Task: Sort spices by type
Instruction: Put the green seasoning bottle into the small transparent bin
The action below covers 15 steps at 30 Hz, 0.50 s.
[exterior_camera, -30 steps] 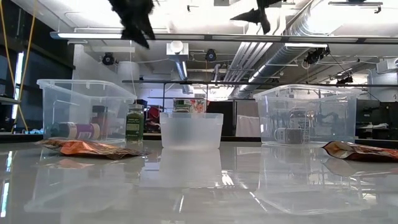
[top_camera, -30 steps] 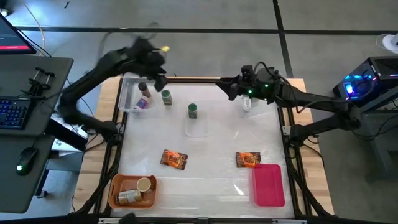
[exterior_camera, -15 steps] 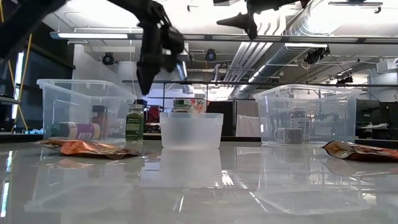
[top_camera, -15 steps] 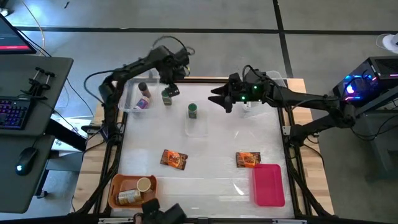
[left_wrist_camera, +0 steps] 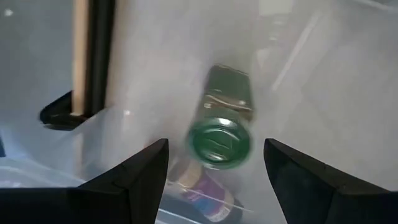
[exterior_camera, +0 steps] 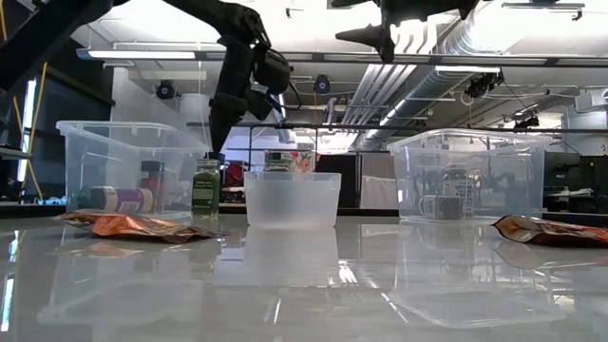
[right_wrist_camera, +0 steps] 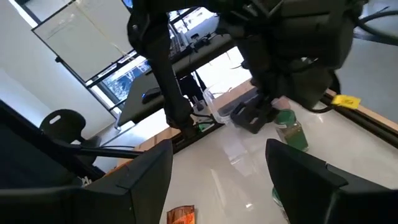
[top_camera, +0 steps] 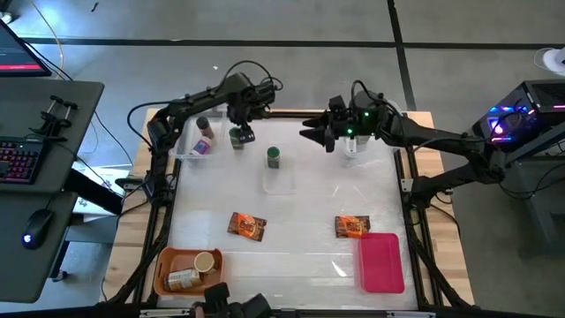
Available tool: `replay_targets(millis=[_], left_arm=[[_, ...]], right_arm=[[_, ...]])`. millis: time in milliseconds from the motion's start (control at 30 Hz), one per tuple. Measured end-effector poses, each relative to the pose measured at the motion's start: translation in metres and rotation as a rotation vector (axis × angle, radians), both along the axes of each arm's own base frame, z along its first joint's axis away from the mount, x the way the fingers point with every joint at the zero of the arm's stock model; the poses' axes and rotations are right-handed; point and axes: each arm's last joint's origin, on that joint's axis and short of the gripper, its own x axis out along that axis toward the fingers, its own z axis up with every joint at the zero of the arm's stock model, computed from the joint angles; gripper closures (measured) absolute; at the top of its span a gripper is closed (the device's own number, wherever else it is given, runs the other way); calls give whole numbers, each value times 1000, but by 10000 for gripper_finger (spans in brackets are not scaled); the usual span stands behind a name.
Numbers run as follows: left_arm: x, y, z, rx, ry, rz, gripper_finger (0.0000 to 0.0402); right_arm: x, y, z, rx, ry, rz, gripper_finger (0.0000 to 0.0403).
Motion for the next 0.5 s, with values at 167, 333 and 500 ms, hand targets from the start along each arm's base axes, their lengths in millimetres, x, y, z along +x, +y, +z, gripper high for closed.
replay_targets(millis=[167, 333, 500], left_arm=[[-7, 7, 0, -26, 4, 5, 154], [-5, 10, -6, -84, -19, -6, 154], [-2, 12, -16, -101, 9, -10, 154]], right_arm=[[1, 3, 0, 1, 0, 9, 151], [1, 2, 0, 3, 1, 3, 151], [1, 2, 0, 3, 1, 1, 151]])
